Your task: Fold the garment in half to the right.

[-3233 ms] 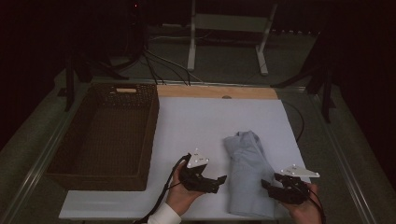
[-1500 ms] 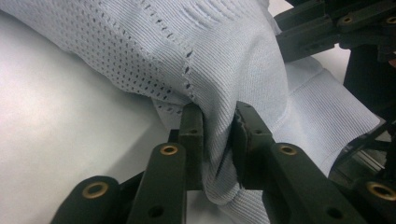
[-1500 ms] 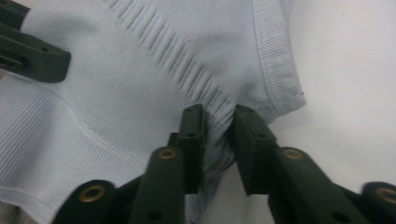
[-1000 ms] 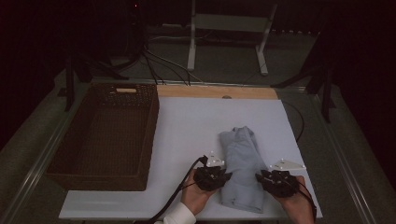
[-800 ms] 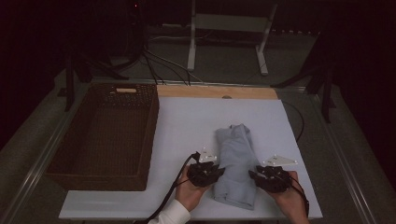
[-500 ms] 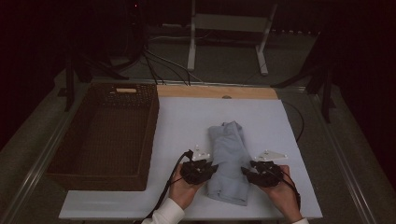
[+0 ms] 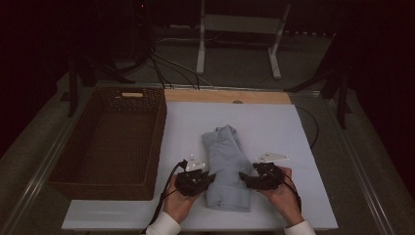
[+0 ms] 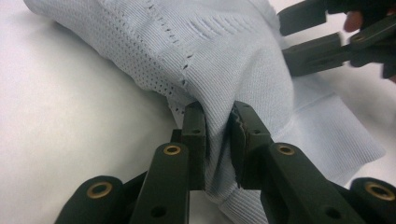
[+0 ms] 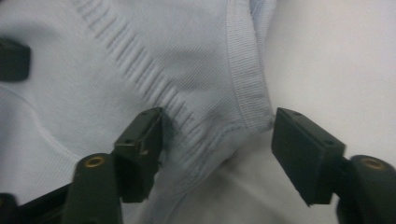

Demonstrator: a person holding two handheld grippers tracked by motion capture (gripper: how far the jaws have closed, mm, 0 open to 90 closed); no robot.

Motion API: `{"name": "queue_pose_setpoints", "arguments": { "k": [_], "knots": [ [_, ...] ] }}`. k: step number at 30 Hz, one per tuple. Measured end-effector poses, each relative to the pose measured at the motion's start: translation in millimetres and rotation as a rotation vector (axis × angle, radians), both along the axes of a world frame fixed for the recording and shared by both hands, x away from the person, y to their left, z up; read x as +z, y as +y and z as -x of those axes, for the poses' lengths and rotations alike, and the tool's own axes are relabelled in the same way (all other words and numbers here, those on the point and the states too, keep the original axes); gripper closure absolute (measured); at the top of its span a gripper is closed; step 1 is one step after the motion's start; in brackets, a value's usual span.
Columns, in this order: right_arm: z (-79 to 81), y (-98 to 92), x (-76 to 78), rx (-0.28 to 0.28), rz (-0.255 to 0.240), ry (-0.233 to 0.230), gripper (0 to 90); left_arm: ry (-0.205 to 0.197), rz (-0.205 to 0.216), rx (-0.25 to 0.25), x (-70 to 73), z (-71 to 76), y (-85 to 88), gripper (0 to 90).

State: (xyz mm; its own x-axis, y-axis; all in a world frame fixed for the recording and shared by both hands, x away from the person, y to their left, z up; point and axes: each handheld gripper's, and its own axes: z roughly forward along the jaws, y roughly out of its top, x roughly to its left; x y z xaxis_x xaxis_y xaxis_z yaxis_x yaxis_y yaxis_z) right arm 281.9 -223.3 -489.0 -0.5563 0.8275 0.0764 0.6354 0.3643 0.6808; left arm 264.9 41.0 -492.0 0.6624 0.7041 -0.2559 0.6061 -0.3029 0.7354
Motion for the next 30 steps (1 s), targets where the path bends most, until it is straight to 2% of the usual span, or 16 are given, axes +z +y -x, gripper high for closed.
{"name": "queue_pose_setpoints", "arguments": {
  "k": [4,7,11,14,16,18,21,23,27,30],
  "knots": [
    [7.9,1.6,5.5,0.006,-0.012,0.004,32.0,0.002,0.008,-0.006,-1.3,2.7,1.7,77.3],
    [22.9,2.8,9.0,0.008,-0.029,0.022,34.0,0.001,0.011,-0.008,-1.0,3.9,2.0,77.0],
    [38.2,2.1,6.1,0.006,-0.042,0.048,39.3,0.001,0.007,-0.014,-1.3,5.2,3.5,76.9],
    [47.0,0.0,3.5,-0.011,-0.054,0.049,47.8,0.004,0.011,-0.014,-1.4,6.4,4.5,76.1],
    [50.0,-0.1,1.9,-0.012,-0.067,0.074,52.1,0.005,0.013,-0.015,-1.2,6.7,5.2,75.7],
    [51.4,1.5,-0.4,-0.011,-0.066,0.088,61.0,0.004,0.013,-0.018,-1.2,7.1,5.6,75.1],
    [52.5,5.1,-1.5,-0.001,-0.034,0.084,77.5,0.004,0.008,-0.026,-1.9,8.6,6.1,74.9],
    [52.8,5.0,-0.7,-0.001,-0.024,0.076,82.7,0.007,0.010,-0.027,-2.4,9.6,6.3,75.2],
    [51.4,2.0,-0.9,-0.041,-0.006,0.054,81.1,0.003,0.000,-0.043,-2.1,11.8,6.0,76.2],
    [50.7,0.9,-3.1,-0.061,0.001,0.067,63.6,0.003,-0.002,-0.040,-2.4,12.2,7.3,76.3]
  ]
}}
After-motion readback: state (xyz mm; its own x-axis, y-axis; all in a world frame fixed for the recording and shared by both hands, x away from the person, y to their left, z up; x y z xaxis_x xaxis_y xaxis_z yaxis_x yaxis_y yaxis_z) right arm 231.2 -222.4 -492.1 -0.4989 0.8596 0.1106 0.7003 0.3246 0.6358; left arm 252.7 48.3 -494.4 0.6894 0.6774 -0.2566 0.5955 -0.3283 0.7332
